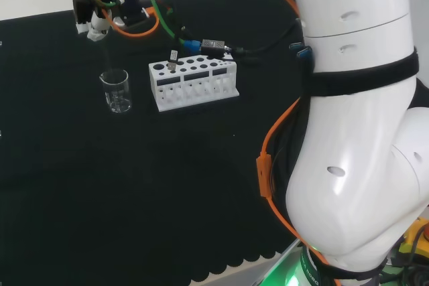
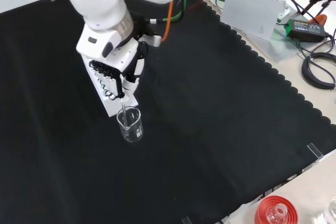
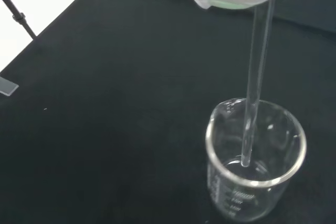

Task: Stir in the beaker to the left of the white test tube rack with the glass rod.

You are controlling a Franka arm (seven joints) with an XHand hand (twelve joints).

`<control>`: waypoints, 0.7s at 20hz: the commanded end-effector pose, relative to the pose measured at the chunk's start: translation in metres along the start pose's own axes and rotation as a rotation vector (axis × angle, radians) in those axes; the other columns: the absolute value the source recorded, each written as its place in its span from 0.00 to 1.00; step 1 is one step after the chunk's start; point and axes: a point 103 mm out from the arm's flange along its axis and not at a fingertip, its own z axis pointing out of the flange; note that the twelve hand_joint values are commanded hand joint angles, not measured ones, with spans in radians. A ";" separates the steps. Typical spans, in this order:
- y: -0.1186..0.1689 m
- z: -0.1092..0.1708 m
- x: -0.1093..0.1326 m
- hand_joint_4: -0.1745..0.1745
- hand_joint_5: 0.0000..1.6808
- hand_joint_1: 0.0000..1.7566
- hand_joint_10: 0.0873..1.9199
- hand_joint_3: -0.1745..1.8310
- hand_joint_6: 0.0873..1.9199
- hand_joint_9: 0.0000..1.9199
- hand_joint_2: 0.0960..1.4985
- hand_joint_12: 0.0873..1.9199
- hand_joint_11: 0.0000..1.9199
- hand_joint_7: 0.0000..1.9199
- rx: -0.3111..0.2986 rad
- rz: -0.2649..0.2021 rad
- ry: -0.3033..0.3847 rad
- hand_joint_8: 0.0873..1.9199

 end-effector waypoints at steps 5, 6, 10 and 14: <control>0.004 0.008 -0.043 0.00 0.69 0.81 0.31 0.13 0.12 0.73 0.60 0.27 0.81 0.66 0.019 0.037 0.018 0.30; 0.003 0.009 -0.044 0.00 0.69 0.81 0.31 0.13 0.12 0.73 0.60 0.27 0.81 0.66 0.020 0.041 0.019 0.30; 0.002 0.010 -0.045 0.00 0.69 0.81 0.31 0.13 0.12 0.73 0.60 0.27 0.80 0.66 0.021 0.046 0.023 0.30; -0.004 0.008 -0.043 0.00 0.69 0.81 0.31 0.13 0.12 0.73 0.60 0.27 0.80 0.66 0.013 0.045 0.019 0.30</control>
